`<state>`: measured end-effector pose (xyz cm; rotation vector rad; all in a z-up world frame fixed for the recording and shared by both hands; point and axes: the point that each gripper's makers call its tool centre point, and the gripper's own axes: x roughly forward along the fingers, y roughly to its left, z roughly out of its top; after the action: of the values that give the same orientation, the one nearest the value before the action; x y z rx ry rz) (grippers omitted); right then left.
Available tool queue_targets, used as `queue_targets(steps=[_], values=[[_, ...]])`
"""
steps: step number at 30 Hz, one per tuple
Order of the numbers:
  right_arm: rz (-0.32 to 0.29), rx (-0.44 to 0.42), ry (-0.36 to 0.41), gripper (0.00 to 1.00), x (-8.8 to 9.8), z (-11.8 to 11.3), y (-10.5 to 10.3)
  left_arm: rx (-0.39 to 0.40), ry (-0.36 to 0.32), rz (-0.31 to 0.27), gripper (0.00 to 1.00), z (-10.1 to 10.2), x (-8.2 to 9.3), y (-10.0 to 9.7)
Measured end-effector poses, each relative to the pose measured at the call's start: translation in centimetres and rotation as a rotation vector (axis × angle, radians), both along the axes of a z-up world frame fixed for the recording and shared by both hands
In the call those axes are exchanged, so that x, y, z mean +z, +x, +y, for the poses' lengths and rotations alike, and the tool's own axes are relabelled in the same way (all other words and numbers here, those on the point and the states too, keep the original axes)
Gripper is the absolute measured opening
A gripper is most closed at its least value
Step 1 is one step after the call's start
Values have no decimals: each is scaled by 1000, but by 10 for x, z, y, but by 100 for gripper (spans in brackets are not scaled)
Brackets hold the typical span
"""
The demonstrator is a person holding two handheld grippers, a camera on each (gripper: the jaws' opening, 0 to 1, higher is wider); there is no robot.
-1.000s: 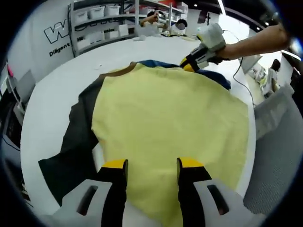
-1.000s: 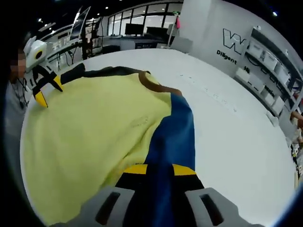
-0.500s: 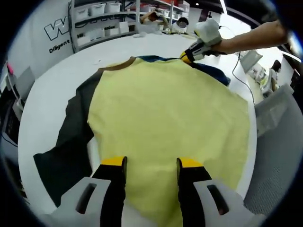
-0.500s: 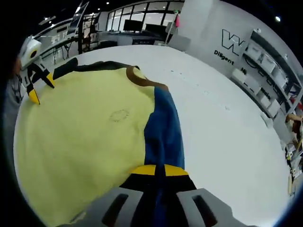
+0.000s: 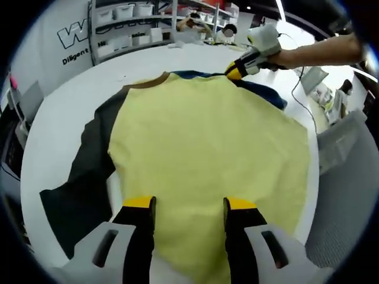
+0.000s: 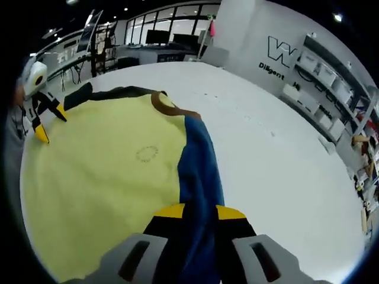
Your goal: Fold the garment on the visible template until the final outline fits inside the template.
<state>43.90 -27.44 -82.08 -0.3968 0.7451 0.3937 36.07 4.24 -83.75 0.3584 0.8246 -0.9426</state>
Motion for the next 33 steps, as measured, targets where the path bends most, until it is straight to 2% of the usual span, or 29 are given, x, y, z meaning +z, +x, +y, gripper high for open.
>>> queue_targets(steps=[14, 21, 28, 33], values=[[1, -67, 41, 25, 13, -13, -50, 55, -69, -46, 48, 6, 21, 0], [13, -92, 66, 27, 14, -14, -73, 55, -70, -41, 48, 12, 21, -10], [15, -99, 95, 28, 14, -7, -94, 62, -71, -43, 49, 18, 21, -17], [22, -93, 128, 27, 16, 6, -115, 76, -68, -47, 46, 25, 22, -21]])
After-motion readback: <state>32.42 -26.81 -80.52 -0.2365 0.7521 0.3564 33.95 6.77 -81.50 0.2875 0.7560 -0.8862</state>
